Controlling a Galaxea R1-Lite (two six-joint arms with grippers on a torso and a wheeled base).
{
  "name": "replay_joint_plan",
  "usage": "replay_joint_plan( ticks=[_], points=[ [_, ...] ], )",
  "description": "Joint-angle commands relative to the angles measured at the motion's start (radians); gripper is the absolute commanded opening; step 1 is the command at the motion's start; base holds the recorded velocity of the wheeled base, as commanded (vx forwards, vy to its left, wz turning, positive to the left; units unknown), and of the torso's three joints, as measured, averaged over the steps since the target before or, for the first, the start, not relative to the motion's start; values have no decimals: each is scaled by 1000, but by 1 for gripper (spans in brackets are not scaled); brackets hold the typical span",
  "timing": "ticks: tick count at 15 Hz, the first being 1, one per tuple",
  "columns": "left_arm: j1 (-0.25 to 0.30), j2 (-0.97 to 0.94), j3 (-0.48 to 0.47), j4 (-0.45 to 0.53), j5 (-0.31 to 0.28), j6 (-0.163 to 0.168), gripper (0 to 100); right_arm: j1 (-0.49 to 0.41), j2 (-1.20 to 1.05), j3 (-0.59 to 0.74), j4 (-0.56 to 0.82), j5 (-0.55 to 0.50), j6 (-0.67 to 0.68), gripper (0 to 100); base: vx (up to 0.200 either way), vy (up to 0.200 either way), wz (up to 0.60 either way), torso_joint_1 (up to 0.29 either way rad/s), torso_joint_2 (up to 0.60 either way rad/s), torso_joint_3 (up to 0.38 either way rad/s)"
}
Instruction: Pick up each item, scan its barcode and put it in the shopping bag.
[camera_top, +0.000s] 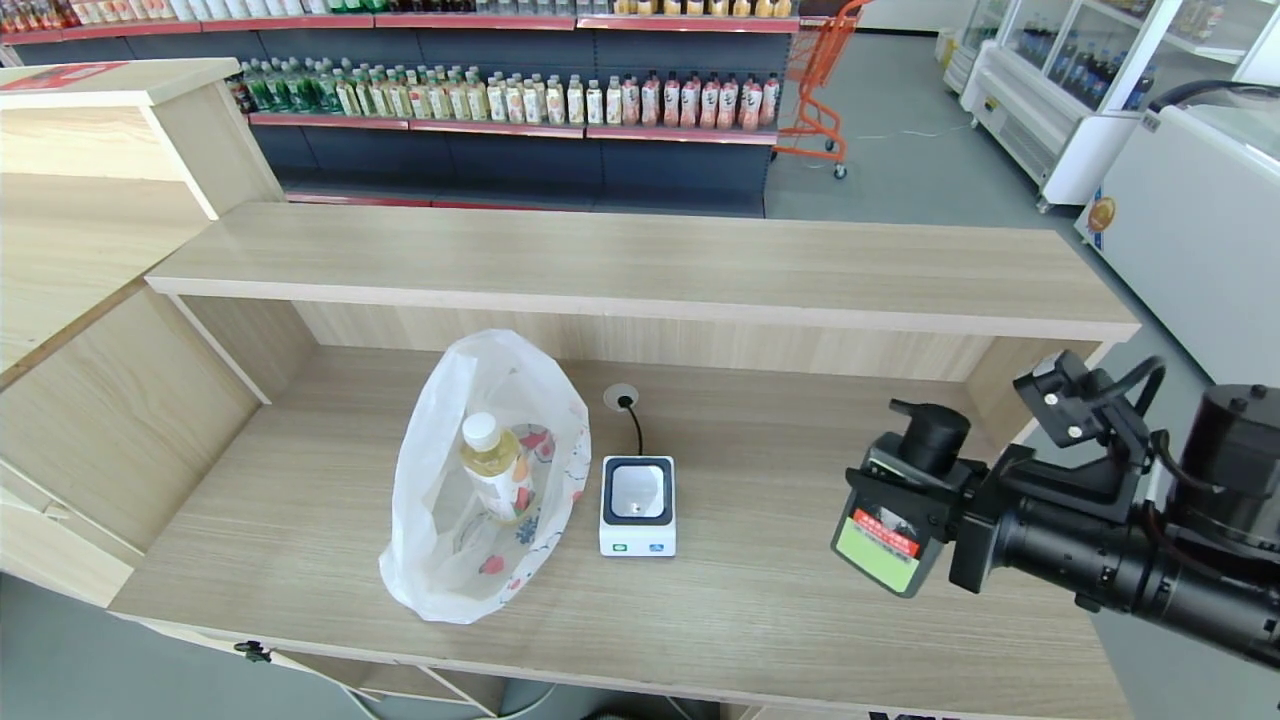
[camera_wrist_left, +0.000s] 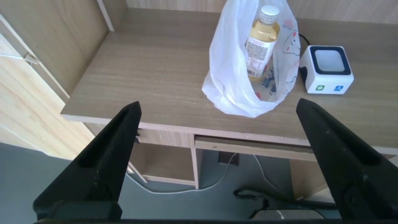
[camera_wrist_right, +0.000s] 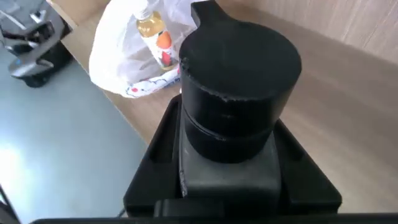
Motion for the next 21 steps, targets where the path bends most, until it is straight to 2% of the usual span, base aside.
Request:
replay_joint_plan(
  ticks=[1,4,6,10,15,21],
  points=[
    [0,0,0,0,0,0,100,6,108,-42,5,-17,139,0,0,0,0,0,0,0],
    [0,0,0,0,0,0,100,60,286,-174,11,-98,365,0,0,0,0,0,0,0],
    [0,1,0,0,0,0,100,100,406,-280,14,-135,426,0,0,0,0,0,0,0],
    [0,1,0,0,2,0,100,158,585,-437,12,-175,428,0,0,0,0,0,0,0],
    [0,1,0,0,2,0,100,162,734,-607,17,-179,426,0,0,0,0,0,0,0],
    [0,0,0,0,2,0,100,166,823,-791,87,-181,422,0,0,0,0,0,0,0]
  ],
)
